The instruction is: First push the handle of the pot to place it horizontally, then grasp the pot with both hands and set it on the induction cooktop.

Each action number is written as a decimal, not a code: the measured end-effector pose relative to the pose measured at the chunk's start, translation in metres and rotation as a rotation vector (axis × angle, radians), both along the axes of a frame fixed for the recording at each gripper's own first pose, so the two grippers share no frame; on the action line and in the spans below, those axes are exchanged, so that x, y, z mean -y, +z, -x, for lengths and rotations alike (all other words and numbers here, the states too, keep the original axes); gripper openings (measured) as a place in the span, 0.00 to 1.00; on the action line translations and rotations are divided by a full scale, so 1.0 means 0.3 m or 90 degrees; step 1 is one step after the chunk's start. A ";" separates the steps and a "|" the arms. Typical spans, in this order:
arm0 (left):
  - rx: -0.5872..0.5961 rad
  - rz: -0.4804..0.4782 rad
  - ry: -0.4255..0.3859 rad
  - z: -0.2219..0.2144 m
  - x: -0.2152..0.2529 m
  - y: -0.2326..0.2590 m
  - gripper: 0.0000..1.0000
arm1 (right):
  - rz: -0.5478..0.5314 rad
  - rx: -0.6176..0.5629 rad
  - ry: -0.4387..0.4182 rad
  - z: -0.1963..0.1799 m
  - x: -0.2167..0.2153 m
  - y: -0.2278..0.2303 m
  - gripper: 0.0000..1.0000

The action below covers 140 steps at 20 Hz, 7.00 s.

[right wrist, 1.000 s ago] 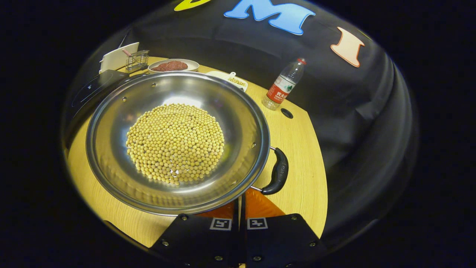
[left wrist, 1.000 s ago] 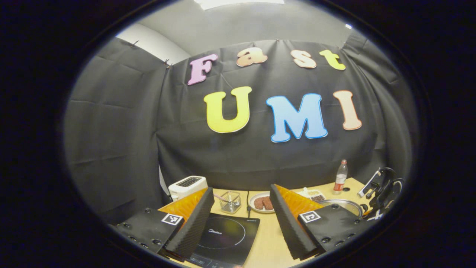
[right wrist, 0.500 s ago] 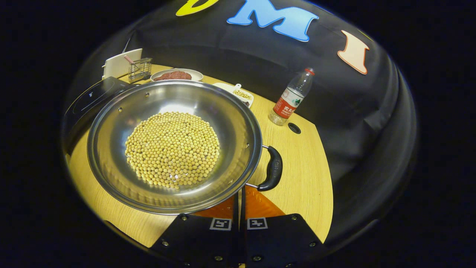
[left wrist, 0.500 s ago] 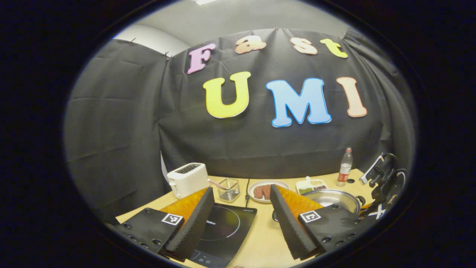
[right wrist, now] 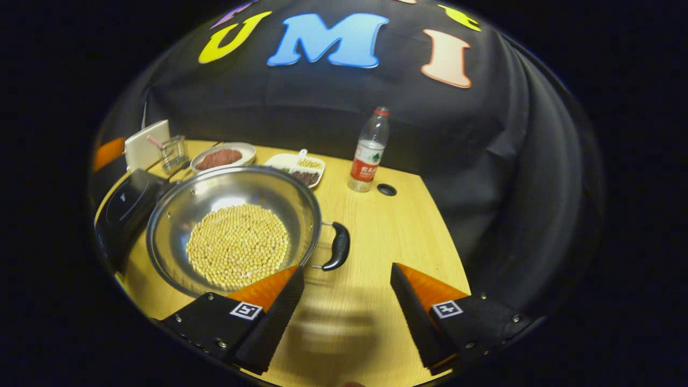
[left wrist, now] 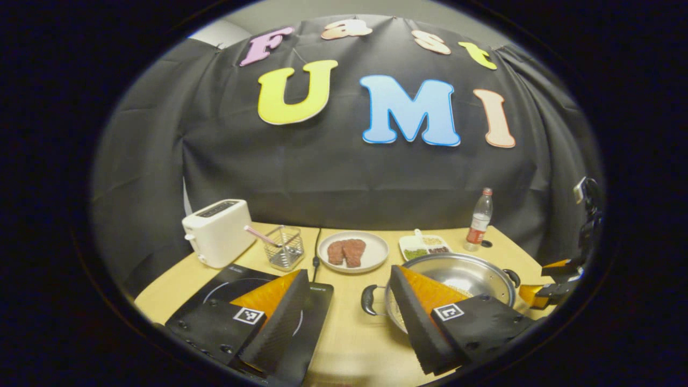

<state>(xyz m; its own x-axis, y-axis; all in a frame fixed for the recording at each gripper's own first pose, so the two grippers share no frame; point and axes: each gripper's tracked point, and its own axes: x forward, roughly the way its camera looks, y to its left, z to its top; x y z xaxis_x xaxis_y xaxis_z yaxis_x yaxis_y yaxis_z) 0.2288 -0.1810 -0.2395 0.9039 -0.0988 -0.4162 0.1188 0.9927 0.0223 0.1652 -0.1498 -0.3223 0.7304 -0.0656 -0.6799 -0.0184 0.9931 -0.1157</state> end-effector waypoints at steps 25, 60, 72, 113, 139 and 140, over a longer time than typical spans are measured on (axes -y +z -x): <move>-0.242 0.012 -0.032 -0.131 0.140 -0.530 0.95 | -0.125 -0.081 -0.044 -0.157 -0.101 -0.237 0.81; -0.155 0.023 -0.007 0.003 -0.451 -0.212 0.61 | -0.113 -0.025 -0.053 0.124 -0.635 0.060 0.49; -0.162 0.017 0.008 -0.055 -0.892 -0.228 0.61 | -0.118 -0.038 -0.048 0.126 -1.033 0.062 0.49; 0.249 -0.005 0.023 0.482 -0.385 0.705 0.96 | -0.057 0.391 0.058 0.505 -0.343 0.885 0.97; 0.331 0.023 0.009 0.783 -0.432 0.990 0.98 | -0.119 0.496 0.081 0.592 -0.469 1.175 0.96; 0.334 0.021 0.010 0.781 -0.439 0.994 0.93 | -0.119 0.495 0.079 0.597 -0.471 1.172 0.96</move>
<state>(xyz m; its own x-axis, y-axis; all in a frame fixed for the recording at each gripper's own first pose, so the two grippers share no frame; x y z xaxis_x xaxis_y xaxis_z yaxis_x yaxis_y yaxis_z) -0.0054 -0.0493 0.0586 0.9915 -0.0885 0.0959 0.0847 0.9955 0.0426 -0.0141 -0.0086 0.0294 0.9933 0.1111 0.0330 -0.1120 0.9934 0.0265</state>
